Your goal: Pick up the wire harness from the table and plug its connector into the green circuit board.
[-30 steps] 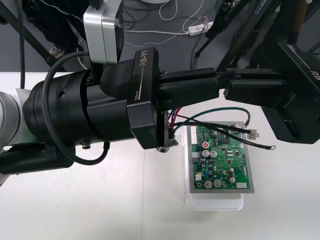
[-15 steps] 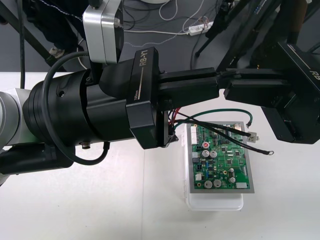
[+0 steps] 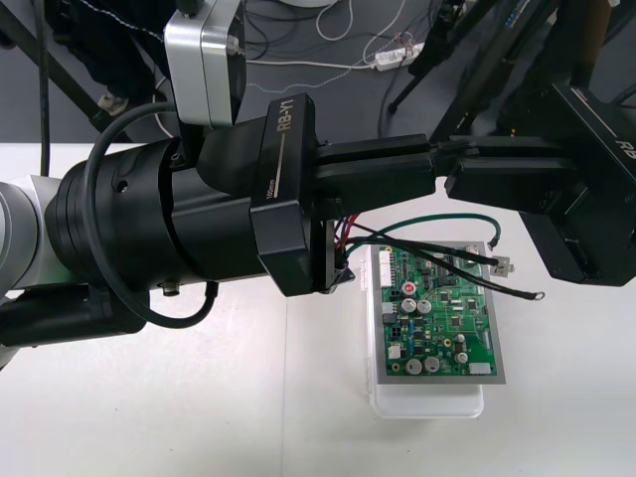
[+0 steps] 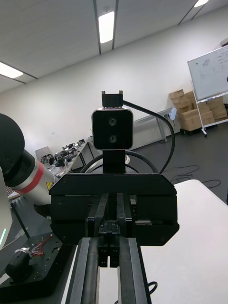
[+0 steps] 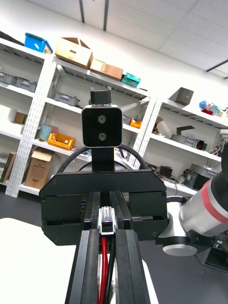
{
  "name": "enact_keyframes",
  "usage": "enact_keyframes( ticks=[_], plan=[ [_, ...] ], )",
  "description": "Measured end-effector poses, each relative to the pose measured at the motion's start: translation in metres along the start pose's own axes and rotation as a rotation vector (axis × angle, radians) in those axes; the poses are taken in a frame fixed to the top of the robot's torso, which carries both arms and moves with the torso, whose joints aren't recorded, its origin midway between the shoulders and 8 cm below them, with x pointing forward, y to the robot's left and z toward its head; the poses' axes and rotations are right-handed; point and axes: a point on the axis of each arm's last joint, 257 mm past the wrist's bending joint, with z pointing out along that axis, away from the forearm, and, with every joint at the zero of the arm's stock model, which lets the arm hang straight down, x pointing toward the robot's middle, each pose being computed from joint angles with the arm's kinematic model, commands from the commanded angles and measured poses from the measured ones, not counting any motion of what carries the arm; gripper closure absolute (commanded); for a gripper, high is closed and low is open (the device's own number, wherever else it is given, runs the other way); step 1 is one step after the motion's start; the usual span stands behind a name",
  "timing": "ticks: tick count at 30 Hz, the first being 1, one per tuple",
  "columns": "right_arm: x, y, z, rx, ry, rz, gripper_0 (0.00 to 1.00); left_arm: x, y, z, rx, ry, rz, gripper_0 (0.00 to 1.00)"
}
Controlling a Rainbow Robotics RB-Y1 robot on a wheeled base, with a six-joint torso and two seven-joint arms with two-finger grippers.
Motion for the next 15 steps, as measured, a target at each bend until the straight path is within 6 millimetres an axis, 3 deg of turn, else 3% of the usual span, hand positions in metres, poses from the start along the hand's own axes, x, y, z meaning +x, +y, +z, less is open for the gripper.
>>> enact_keyframes(
  ticks=[6,7,9,15],
  plan=[
    [0.0,0.0,0.0,0.0,0.0,0.0,1.0,-0.0001,-0.0001,0.0,0.0,0.0,-0.001,1.0],
    [0.0,0.0001,0.0,0.0,0.0,0.0,0.93,-0.0002,-0.0001,0.0,0.0,-0.001,-0.001,1.0],
    [0.0,0.0001,0.0,0.0,0.0,0.0,0.65,-0.0003,-0.0002,0.0,0.001,-0.001,-0.002,1.0],
    [0.0002,0.0005,0.0001,-0.002,0.001,-0.001,0.23,-0.0016,-0.0011,0.0,0.004,-0.006,-0.01,1.0]
  ],
)
